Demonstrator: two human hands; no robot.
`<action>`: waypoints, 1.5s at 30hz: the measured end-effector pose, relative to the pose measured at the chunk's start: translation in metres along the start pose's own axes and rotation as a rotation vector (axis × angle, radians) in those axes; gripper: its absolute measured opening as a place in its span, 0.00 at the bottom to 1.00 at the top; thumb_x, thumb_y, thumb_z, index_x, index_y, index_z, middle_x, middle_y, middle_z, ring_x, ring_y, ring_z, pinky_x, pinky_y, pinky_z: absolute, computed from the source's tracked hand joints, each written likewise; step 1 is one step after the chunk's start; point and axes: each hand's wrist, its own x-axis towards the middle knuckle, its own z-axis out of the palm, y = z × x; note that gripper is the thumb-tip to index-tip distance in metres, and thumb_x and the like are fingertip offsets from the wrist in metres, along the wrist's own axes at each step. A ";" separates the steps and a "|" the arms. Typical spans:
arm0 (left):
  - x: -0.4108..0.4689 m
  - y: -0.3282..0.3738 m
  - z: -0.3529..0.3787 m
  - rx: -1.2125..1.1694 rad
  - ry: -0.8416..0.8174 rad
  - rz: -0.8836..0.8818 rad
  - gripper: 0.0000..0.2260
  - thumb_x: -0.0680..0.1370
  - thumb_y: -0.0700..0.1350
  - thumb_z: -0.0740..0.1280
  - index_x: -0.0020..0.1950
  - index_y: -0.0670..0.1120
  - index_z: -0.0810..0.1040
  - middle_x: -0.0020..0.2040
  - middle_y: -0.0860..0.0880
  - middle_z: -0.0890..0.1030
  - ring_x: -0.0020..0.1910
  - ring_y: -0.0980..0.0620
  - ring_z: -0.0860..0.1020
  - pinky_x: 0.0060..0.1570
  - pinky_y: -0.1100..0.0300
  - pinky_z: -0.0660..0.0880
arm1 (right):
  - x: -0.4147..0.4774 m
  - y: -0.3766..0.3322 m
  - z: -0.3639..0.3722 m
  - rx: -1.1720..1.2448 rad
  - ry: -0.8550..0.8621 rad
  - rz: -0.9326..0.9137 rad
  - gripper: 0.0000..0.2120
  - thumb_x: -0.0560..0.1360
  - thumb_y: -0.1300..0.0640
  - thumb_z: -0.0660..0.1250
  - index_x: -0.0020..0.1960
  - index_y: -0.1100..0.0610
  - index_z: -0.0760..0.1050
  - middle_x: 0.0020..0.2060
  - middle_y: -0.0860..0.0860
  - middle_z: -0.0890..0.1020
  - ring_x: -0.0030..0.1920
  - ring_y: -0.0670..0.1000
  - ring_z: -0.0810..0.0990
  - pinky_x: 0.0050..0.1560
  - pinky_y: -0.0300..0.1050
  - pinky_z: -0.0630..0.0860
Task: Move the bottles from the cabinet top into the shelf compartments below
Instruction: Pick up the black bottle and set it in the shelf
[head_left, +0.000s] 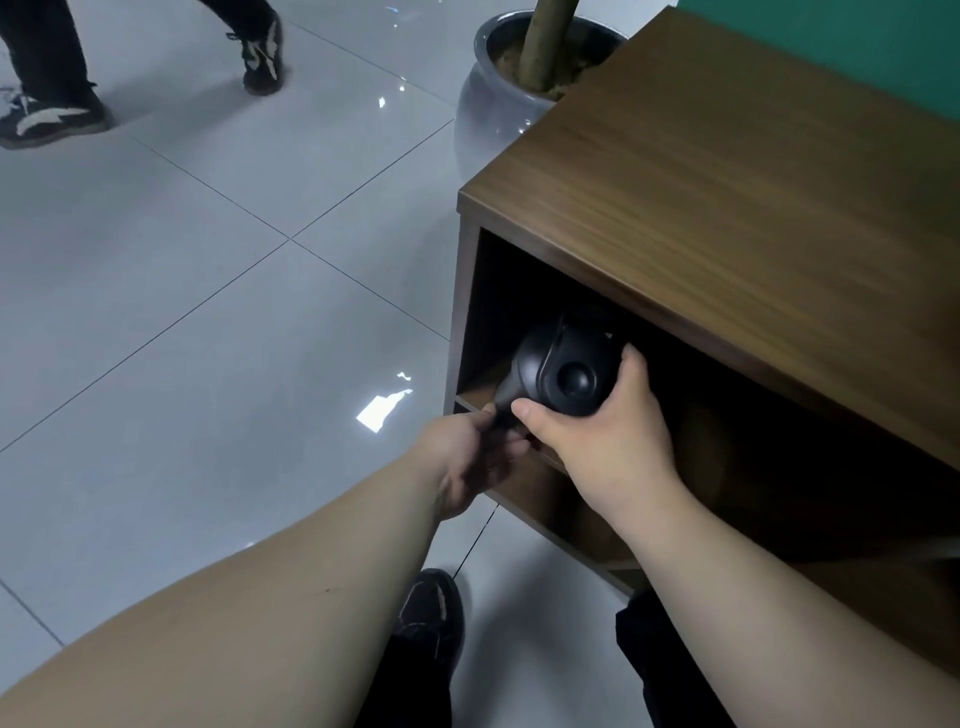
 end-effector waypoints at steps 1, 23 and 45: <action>0.000 0.000 0.001 0.002 0.008 0.002 0.15 0.86 0.48 0.60 0.65 0.44 0.81 0.55 0.45 0.88 0.52 0.47 0.86 0.44 0.56 0.80 | 0.003 0.001 0.001 0.004 0.006 0.011 0.57 0.59 0.44 0.83 0.79 0.53 0.56 0.73 0.53 0.72 0.70 0.53 0.73 0.65 0.42 0.70; 0.013 0.005 0.000 0.064 0.143 0.064 0.14 0.84 0.48 0.65 0.62 0.40 0.81 0.54 0.39 0.87 0.53 0.43 0.87 0.44 0.55 0.84 | 0.018 -0.001 0.024 -0.002 0.083 0.032 0.53 0.60 0.43 0.81 0.78 0.55 0.59 0.72 0.55 0.73 0.68 0.56 0.75 0.62 0.44 0.71; 0.013 0.005 -0.006 0.248 0.140 0.162 0.14 0.84 0.50 0.65 0.60 0.41 0.80 0.53 0.40 0.87 0.50 0.45 0.86 0.51 0.51 0.81 | 0.016 0.001 0.017 -0.023 0.032 0.029 0.54 0.65 0.45 0.81 0.80 0.55 0.53 0.76 0.56 0.68 0.72 0.57 0.72 0.66 0.46 0.70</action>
